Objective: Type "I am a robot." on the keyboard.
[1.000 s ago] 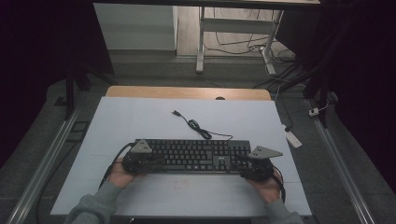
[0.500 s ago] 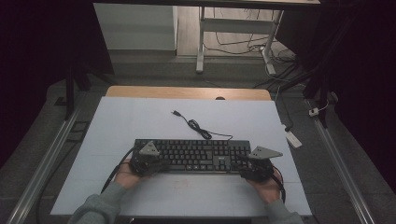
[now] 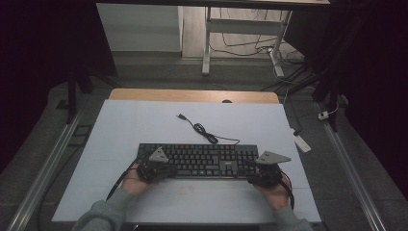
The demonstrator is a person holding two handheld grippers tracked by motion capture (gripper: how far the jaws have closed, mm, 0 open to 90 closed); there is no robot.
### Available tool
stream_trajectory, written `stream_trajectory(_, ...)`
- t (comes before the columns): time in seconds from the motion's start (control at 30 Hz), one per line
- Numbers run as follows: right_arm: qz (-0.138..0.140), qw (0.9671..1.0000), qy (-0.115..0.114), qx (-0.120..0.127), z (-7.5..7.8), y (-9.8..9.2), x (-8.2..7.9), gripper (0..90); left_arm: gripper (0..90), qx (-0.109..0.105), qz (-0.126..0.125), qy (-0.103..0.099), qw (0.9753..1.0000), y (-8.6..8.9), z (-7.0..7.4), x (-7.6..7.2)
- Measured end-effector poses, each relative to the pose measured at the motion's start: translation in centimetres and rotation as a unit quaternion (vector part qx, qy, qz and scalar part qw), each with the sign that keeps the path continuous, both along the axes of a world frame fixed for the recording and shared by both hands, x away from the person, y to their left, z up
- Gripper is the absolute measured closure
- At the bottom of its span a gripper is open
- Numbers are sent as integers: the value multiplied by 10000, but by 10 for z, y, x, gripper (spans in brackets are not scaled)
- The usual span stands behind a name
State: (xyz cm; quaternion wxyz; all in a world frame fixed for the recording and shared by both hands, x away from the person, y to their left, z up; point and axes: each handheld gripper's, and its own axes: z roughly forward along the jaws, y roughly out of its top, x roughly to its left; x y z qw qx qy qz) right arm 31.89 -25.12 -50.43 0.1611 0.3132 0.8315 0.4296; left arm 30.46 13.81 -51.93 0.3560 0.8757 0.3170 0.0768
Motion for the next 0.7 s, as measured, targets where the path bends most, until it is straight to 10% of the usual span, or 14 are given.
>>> stream_trajectory(0.5,-14,10000,-9,-16,1,-1,0,550,890,76,26,-83,9999,-2,-2,-1)
stream_trajectory(0.7,-25,10000,-22,5,1,-1,-1,550,789,-309,184,-325,9988,8,12,-5)
